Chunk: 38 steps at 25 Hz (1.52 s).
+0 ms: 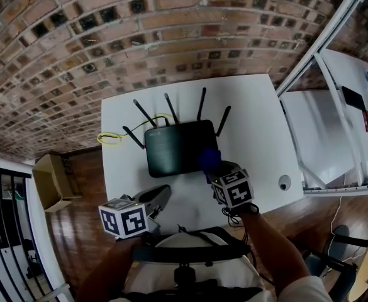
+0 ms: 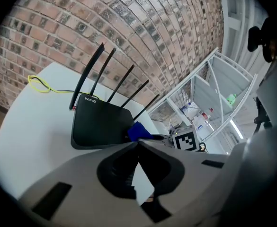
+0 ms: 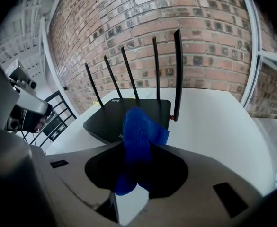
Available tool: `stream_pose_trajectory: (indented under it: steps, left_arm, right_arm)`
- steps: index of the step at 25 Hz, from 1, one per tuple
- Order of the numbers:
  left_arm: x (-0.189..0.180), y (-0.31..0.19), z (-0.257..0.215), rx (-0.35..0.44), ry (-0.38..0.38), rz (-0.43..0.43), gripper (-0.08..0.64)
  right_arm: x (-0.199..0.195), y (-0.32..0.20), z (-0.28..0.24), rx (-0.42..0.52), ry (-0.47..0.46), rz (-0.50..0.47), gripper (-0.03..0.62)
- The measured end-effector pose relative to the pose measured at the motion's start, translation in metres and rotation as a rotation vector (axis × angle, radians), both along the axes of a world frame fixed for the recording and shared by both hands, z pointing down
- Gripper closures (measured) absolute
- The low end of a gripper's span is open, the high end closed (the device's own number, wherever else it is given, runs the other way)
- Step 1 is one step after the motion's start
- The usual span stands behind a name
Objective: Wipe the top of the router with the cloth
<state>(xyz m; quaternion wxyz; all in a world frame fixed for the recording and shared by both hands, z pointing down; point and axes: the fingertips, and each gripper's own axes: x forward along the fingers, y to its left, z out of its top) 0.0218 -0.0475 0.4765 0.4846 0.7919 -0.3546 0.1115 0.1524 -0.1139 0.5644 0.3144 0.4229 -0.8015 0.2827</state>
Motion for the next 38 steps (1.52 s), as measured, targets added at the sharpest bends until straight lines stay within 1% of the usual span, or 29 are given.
stream_pose_trajectory:
  steps: [3,5,10,14,18,21,26,29,33,38]
  left_arm:
    - [0.011,-0.003,0.001,0.011,-0.002,0.014,0.532]
    - [0.019,-0.002,0.003,0.003,0.001,0.023,0.532]
    - [0.032,0.001,0.003,-0.006,0.014,0.036,0.532]
    - [0.032,0.004,0.003,-0.007,0.005,0.023,0.532]
    - [0.029,0.007,0.001,-0.007,-0.005,-0.002,0.532]
    - [0.023,0.010,0.002,-0.008,-0.013,-0.028,0.532]
    - [0.010,0.019,0.002,-0.016,-0.024,-0.070,0.532]
    - [0.002,0.022,0.003,-0.018,-0.027,-0.089,0.532]
    - [-0.005,0.026,0.005,-0.024,-0.025,-0.097,0.532]
    - [-0.006,0.027,0.003,-0.022,-0.020,-0.082,0.532]
  right_arm:
    - [0.019,-0.002,0.003,-0.007,0.008,0.017,0.457]
    - [0.033,-0.003,0.005,-0.015,0.025,0.037,0.457]
    - [0.081,-0.012,0.010,-0.037,0.109,0.099,0.457]
    - [0.104,-0.031,0.012,-0.013,0.154,0.099,0.457]
    - [0.104,-0.053,0.013,0.018,0.211,0.050,0.457]
    - [0.090,-0.064,0.016,0.035,0.251,-0.004,0.457]
    - [0.065,-0.065,0.032,0.053,0.354,-0.149,0.457]
    - [0.058,-0.061,0.036,0.064,0.367,-0.211,0.457]
    - [0.058,-0.052,0.039,0.071,0.377,-0.266,0.457]
    - [0.058,-0.034,0.034,0.063,0.382,-0.292,0.457]
